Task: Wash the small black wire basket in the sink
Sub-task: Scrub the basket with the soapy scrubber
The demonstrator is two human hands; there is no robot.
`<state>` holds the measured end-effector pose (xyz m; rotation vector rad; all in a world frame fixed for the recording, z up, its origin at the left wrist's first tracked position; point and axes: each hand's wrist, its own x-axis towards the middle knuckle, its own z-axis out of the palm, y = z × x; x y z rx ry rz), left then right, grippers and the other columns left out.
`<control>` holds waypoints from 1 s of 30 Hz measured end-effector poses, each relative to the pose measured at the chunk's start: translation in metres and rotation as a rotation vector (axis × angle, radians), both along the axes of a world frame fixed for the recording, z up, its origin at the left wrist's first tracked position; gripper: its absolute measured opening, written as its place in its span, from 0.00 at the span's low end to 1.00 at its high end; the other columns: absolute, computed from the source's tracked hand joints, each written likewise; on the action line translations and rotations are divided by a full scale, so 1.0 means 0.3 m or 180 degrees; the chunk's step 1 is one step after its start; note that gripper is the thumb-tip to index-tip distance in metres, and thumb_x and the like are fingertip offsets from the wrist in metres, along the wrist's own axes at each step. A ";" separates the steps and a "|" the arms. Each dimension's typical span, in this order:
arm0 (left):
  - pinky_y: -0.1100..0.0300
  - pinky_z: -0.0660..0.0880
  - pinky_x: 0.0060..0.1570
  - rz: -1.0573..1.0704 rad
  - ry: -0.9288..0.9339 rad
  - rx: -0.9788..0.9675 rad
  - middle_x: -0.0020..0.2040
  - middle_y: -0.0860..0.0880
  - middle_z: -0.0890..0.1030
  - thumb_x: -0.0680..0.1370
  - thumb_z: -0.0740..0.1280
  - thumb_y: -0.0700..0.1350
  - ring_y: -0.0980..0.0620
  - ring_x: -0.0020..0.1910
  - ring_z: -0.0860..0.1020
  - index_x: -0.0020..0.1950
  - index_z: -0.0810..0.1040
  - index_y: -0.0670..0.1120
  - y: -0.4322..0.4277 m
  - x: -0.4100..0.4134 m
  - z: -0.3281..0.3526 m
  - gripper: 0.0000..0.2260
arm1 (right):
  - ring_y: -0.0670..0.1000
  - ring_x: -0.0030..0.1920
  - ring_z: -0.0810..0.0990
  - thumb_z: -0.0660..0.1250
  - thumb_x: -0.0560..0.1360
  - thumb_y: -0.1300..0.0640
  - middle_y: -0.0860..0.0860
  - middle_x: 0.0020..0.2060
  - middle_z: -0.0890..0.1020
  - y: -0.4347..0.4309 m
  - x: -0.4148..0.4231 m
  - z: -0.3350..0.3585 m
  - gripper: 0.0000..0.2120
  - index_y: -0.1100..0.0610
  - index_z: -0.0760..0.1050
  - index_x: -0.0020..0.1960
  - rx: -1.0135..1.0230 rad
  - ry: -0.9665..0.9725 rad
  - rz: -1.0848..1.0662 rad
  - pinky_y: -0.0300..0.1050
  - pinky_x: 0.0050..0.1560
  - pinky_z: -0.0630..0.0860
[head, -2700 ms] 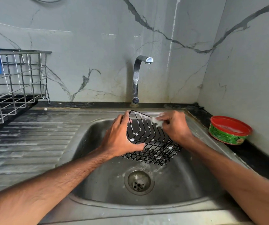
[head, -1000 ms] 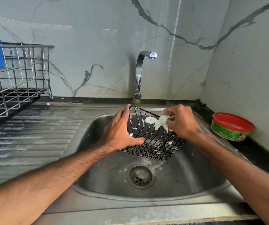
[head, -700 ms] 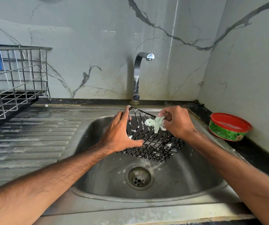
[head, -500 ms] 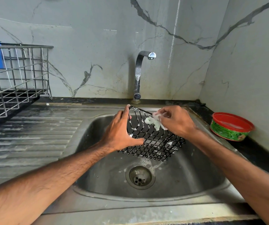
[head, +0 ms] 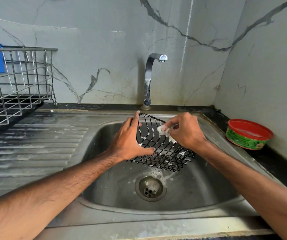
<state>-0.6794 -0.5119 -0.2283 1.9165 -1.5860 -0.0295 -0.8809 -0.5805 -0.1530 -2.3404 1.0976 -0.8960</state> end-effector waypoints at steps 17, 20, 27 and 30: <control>0.34 0.74 0.69 0.0126 -0.0032 0.0069 0.81 0.44 0.63 0.52 0.72 0.79 0.43 0.77 0.69 0.84 0.36 0.57 0.002 -0.002 0.007 0.72 | 0.44 0.37 0.82 0.74 0.70 0.71 0.52 0.48 0.86 0.050 -0.011 0.042 0.15 0.62 0.84 0.55 -0.0256 0.0232 0.0052 0.28 0.36 0.79; 0.36 0.76 0.66 0.0060 0.0008 0.0008 0.76 0.48 0.68 0.55 0.77 0.76 0.46 0.73 0.71 0.85 0.39 0.54 0.011 -0.003 0.010 0.71 | 0.42 0.36 0.82 0.73 0.72 0.71 0.49 0.47 0.85 0.138 0.021 0.055 0.11 0.62 0.85 0.52 -0.0382 0.0152 0.0542 0.29 0.37 0.79; 0.32 0.73 0.67 0.0208 0.0149 0.0017 0.77 0.46 0.67 0.51 0.73 0.78 0.45 0.74 0.70 0.85 0.42 0.53 0.016 -0.016 0.023 0.72 | 0.37 0.30 0.81 0.71 0.71 0.72 0.52 0.49 0.87 0.099 0.004 0.056 0.11 0.61 0.87 0.47 -0.0178 0.0208 0.0616 0.28 0.29 0.75; 0.37 0.72 0.71 0.0237 0.0218 0.0032 0.78 0.45 0.66 0.55 0.79 0.71 0.45 0.75 0.68 0.86 0.43 0.51 0.015 -0.020 0.023 0.70 | 0.34 0.24 0.76 0.74 0.70 0.71 0.51 0.43 0.87 0.046 -0.026 0.050 0.10 0.59 0.87 0.48 -0.0010 0.0294 0.0411 0.28 0.24 0.69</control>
